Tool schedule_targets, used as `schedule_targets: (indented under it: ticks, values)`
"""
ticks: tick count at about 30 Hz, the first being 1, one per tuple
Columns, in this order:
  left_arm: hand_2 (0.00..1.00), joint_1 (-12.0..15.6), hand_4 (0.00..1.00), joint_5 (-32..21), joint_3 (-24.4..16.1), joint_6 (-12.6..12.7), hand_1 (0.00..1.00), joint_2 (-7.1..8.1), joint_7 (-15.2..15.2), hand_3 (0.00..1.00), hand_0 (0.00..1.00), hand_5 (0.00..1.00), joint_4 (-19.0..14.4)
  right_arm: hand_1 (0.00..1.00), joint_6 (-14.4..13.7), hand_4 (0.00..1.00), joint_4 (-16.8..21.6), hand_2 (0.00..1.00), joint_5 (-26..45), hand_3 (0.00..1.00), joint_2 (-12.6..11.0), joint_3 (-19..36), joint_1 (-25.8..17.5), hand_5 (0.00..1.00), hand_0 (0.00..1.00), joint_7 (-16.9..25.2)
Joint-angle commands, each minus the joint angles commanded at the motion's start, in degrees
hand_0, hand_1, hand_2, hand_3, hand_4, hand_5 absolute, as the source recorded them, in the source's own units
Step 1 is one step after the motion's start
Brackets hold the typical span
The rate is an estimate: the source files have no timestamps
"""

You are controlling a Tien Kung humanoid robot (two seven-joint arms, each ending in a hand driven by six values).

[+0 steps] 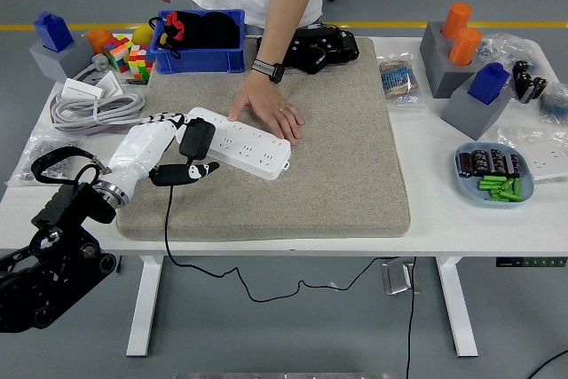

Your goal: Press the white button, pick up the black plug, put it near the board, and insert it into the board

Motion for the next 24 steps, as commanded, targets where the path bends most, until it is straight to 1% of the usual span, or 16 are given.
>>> schedule_targets:
  ticks: [1, 5, 12, 24]
  values:
    - [0.840, -0.1, 0.872, 0.0, 0.1, -0.2, 0.921, -0.11, 0.2, 0.858, 0.910, 0.570, 0.3, 0.637, 0.0, 0.651, 0.0, 0.622, 0.0, 0.606, 0.0, 0.0, 0.0, 0.403, 0.756, 0.0]
    - [0.840, -0.7, 0.872, 0.0, 0.6, -0.6, 0.921, -0.47, 0.8, 0.858, 0.910, 0.570, 1.2, 0.637, 0.0, 0.651, 0.0, 0.622, 0.0, 0.606, 0.0, -0.2, 0.0, 0.403, 0.756, 0.0]
    - [0.852, -1.8, 0.866, -0.1, 1.9, -0.8, 0.923, -1.12, 0.8, 0.853, 0.912, 0.577, 3.2, 0.637, 0.0, 0.650, 0.0, 0.622, 0.1, 0.606, 0.0, -0.2, 0.1, 0.403, 0.756, 0.0]
    - [0.852, -3.2, 0.856, 0.1, 2.6, -1.6, 0.925, -2.30, 1.6, 0.854, 0.913, 0.588, 6.1, 0.636, 0.0, 0.650, 0.0, 0.622, 0.2, 0.606, 0.0, -0.3, 0.1, 0.403, 0.756, 0.1]
